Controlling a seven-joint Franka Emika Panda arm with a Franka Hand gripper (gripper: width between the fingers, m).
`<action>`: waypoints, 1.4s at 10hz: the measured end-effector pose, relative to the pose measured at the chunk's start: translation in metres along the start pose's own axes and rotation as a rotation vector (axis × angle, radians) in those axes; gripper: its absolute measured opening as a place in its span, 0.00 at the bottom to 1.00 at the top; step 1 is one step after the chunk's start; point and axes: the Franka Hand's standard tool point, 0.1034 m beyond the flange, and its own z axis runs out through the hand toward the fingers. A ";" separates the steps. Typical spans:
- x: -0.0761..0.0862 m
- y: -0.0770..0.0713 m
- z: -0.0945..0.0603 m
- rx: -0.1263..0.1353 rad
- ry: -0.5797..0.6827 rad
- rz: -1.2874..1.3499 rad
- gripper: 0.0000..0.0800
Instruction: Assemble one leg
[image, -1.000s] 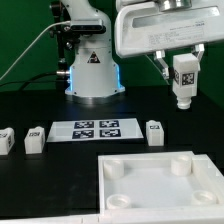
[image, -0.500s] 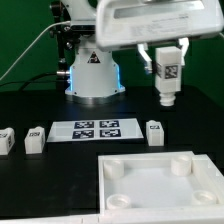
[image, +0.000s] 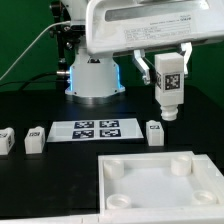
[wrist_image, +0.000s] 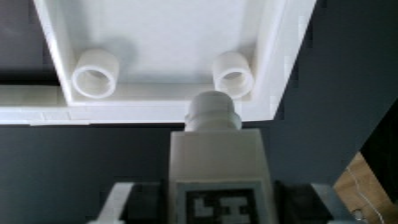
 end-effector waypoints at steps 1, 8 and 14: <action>0.000 0.000 0.000 0.000 -0.001 0.000 0.36; 0.007 -0.038 0.058 0.036 0.026 -0.005 0.36; 0.013 -0.037 0.071 0.037 -0.006 -0.016 0.36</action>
Offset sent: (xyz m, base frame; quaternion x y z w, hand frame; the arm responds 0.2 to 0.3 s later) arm 0.0254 0.0269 -0.0256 -0.0362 0.0503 -0.0063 0.9981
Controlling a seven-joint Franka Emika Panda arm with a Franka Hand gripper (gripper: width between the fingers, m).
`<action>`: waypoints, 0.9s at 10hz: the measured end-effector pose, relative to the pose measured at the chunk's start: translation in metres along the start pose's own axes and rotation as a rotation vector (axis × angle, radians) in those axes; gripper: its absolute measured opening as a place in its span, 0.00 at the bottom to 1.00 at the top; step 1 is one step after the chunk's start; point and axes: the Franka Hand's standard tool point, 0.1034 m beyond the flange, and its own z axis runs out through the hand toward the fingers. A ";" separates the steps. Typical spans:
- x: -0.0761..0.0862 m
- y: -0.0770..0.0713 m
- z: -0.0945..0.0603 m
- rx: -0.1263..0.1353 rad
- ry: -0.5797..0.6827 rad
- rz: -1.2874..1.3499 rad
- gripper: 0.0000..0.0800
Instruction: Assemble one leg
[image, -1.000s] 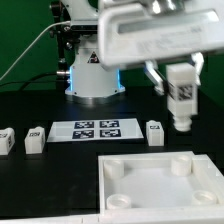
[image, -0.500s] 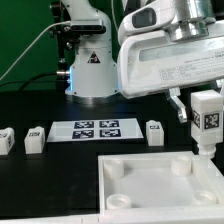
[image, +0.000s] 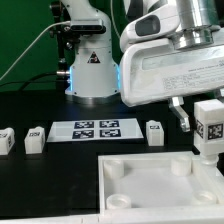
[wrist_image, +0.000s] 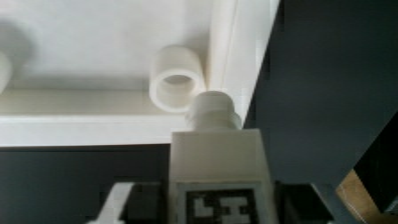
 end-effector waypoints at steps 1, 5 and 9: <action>0.000 0.000 0.000 0.000 0.000 0.000 0.36; 0.007 0.027 0.005 -0.018 0.002 -0.032 0.36; 0.009 0.032 0.020 -0.018 -0.001 -0.034 0.36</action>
Offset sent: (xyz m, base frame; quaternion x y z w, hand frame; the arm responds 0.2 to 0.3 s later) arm 0.0096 -0.0343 -0.0051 0.0018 0.0028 -0.0374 0.9993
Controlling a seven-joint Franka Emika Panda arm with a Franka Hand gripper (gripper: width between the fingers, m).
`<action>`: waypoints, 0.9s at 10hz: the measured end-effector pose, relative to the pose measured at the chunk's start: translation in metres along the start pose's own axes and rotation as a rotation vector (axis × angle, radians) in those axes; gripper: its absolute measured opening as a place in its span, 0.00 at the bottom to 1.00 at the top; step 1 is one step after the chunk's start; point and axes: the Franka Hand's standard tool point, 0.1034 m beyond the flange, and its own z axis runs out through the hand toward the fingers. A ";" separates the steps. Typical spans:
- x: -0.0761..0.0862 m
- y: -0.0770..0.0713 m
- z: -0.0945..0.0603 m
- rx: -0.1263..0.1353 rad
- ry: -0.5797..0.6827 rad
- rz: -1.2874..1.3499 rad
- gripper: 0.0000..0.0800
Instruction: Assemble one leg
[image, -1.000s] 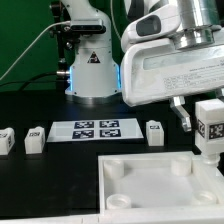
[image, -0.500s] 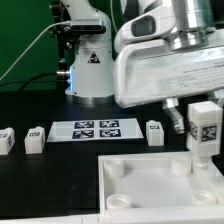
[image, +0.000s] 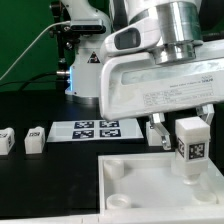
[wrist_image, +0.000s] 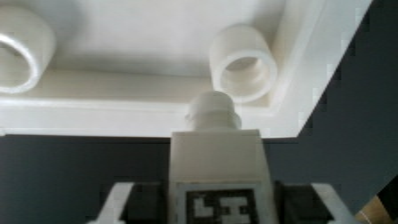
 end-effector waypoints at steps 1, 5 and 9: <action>-0.001 -0.002 0.001 0.001 -0.002 -0.003 0.36; -0.009 -0.011 0.010 0.008 -0.014 -0.013 0.36; -0.011 -0.015 0.014 0.011 -0.020 -0.017 0.36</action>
Offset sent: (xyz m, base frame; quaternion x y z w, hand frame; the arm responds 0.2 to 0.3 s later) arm -0.0019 0.0072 -0.0093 -0.0089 0.0142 0.0099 0.9998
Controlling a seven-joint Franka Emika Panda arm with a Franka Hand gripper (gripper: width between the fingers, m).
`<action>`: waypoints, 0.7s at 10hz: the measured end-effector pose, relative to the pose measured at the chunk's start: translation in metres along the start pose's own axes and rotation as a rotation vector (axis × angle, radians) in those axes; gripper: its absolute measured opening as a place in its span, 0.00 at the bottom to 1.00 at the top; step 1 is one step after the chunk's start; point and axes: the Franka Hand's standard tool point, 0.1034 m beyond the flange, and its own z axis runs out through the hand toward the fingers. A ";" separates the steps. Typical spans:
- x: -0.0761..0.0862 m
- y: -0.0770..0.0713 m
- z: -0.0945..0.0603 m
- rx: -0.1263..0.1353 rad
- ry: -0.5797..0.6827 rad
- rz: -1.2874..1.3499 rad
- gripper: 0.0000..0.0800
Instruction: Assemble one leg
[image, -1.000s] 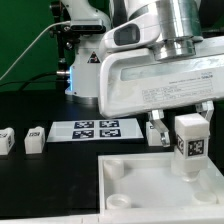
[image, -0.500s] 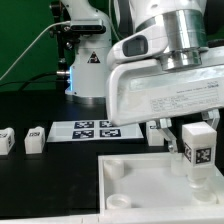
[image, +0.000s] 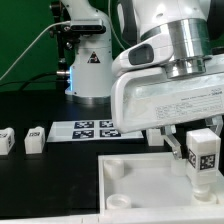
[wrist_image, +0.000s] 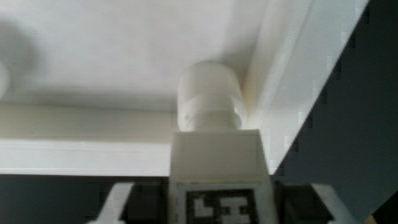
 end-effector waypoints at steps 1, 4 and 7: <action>0.000 -0.001 0.000 0.001 0.000 -0.002 0.36; 0.000 -0.003 0.001 0.002 -0.001 -0.004 0.36; 0.001 -0.003 0.002 0.002 0.001 -0.004 0.36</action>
Offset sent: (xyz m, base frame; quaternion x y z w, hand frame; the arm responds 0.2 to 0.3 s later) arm 0.0077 0.0048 -0.0035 -0.0051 0.0027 0.0055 1.0000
